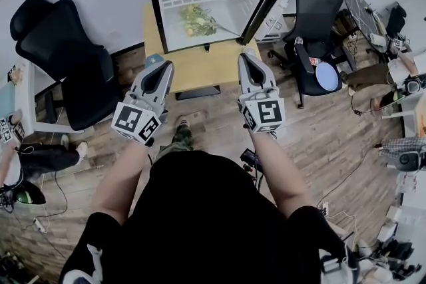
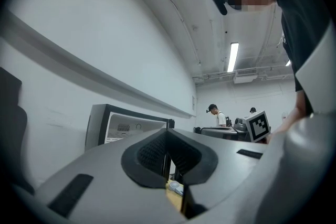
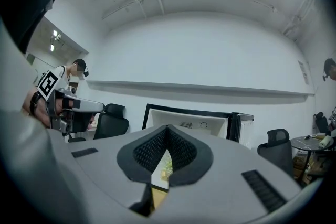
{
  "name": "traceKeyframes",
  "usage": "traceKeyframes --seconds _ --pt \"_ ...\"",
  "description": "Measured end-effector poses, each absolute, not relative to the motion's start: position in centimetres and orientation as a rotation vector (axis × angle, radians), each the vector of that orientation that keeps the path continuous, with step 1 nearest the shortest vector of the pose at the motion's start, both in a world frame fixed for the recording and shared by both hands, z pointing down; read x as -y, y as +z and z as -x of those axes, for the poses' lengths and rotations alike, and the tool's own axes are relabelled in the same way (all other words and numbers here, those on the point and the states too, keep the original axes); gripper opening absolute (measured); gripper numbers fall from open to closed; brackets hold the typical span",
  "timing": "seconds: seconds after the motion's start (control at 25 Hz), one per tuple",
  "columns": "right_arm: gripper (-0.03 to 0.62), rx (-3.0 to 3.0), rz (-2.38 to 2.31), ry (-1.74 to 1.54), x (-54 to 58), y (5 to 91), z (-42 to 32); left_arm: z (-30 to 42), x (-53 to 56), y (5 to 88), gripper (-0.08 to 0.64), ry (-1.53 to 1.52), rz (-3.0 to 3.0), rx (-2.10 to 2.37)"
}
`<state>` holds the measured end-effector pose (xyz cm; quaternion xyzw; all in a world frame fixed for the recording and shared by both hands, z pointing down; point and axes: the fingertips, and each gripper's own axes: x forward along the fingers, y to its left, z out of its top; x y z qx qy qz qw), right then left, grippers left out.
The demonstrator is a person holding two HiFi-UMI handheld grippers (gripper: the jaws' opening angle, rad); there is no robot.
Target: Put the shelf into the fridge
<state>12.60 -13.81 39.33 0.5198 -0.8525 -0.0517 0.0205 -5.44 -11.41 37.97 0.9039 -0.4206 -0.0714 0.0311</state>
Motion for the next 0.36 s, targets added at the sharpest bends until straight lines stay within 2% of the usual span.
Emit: traceKeyframes --seconds 0.36 --pt "0.015 2.657 -1.603 -0.183 11.7 38.6 -12.8 5.3 9.3 37.7 0.019 -0.240 -2.778 1.309"
